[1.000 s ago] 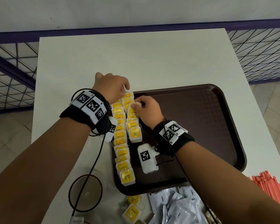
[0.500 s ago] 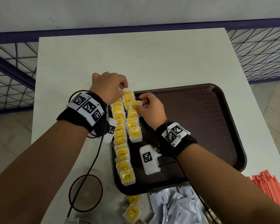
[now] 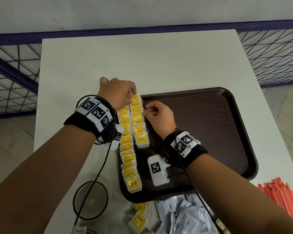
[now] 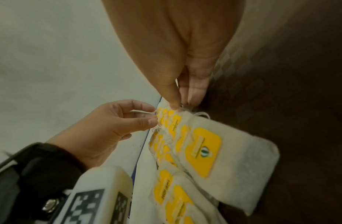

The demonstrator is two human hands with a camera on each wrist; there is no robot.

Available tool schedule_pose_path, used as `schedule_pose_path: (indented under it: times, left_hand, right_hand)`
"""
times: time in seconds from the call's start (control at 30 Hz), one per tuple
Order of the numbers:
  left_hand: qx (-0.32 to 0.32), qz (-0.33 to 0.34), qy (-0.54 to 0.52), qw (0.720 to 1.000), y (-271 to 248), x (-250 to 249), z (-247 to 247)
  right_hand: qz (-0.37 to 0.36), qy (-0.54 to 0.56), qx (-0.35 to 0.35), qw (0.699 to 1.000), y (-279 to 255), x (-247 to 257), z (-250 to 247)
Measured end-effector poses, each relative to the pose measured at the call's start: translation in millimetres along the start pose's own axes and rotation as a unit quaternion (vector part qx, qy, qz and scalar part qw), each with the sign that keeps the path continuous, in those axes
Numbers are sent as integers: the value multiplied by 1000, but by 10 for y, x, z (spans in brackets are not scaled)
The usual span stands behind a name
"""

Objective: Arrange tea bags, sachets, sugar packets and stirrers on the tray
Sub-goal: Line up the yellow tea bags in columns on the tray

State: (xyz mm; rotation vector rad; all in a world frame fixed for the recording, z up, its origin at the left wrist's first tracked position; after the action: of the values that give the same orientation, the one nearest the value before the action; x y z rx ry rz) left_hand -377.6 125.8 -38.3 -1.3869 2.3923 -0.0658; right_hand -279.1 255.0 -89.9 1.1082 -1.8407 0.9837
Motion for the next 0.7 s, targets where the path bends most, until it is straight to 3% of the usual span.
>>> schedule_pose_path:
  times: [0.33,0.47,0.6,0.7]
  left_hand:
    - [-19,9,-21,1000,-95,5,-73]
    - [14,26,-67,997,-189,-45,-4]
    - [16,26,-143,989,-302,-103,35]
    - [0,26,-210,977,-394,-136,42]
  right_hand:
    - [30,9,15,999,-58,-77,-111]
    - [37,18,69,997,-163,-84,-57]
    - [41,7,37,998,-236,-124,-116]
    - [75,26,66,995,-349,-186,-104]
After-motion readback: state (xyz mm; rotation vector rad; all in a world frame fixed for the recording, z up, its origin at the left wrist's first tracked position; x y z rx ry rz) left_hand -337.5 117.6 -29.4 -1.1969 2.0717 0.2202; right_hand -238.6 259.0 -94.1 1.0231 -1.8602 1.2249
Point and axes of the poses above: each hand's wrist, its own y-axis towards the middle knuckle, its own z-axis out of the palm, x = y × z, the point moved 5 cm from there along y, towards the middle knuckle, and after that the axes turned 2 degrees about z, right-handed, at the moved point
